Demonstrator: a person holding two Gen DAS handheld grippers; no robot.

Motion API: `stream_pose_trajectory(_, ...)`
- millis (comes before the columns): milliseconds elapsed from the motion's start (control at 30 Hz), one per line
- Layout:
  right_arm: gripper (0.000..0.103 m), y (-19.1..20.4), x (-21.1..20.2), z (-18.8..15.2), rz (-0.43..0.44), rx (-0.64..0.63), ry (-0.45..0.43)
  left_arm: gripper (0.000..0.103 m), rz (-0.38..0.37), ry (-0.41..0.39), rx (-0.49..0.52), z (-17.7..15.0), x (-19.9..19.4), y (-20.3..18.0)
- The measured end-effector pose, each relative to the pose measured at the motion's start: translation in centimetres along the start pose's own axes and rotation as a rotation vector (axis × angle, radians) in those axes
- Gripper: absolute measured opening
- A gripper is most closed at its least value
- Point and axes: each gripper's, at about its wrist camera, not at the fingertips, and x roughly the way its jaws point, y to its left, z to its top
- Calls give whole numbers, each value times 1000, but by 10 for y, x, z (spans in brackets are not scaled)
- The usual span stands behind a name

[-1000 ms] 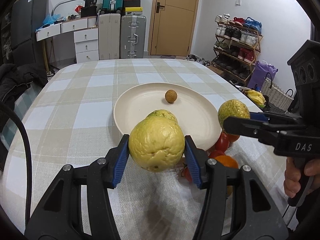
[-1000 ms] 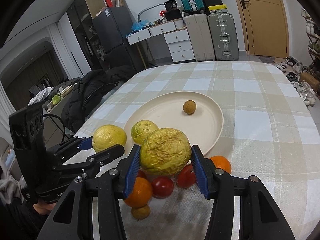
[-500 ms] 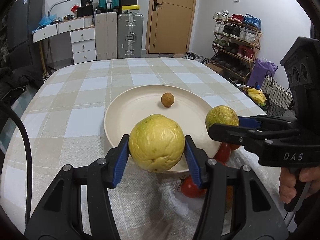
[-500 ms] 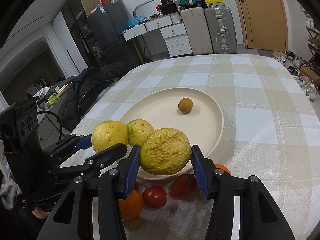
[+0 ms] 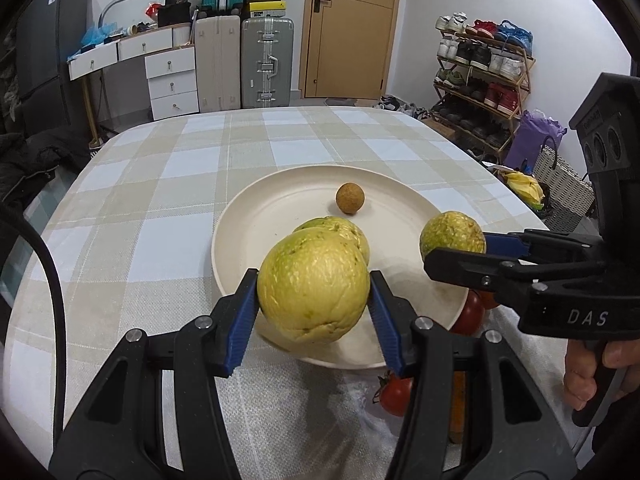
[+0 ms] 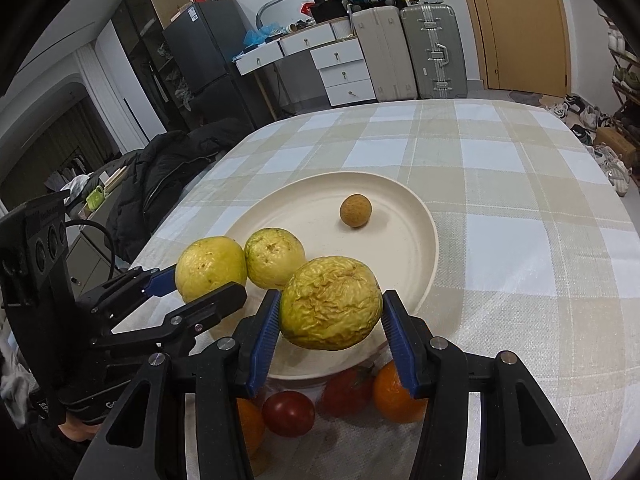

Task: Organize fruits
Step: 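Place both yellow fruits onto the cream plate and open both grippers, then move the right gripper to the large orange and close around it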

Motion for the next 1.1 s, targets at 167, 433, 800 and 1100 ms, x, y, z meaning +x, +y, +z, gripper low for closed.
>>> stream_pose_trajectory(167, 52, -3, 7, 1, 0, 0, 11, 51, 19, -1, 7, 1, 3, -1)
stream_pose_trajectory(433, 52, 5, 10, -2, -36, -58, 15, 51, 40, 6, -11, 1, 4, 3)
stream_pose_trajectory(800, 91, 9, -27, -16, -121, -120, -55, 82, 15, -65, -48, -9, -33, 11)
stream_pose_trajectory(1100, 103, 9, -58, -30, -116, -102, -75, 102, 26, -119, -63, -21, -79, 12)
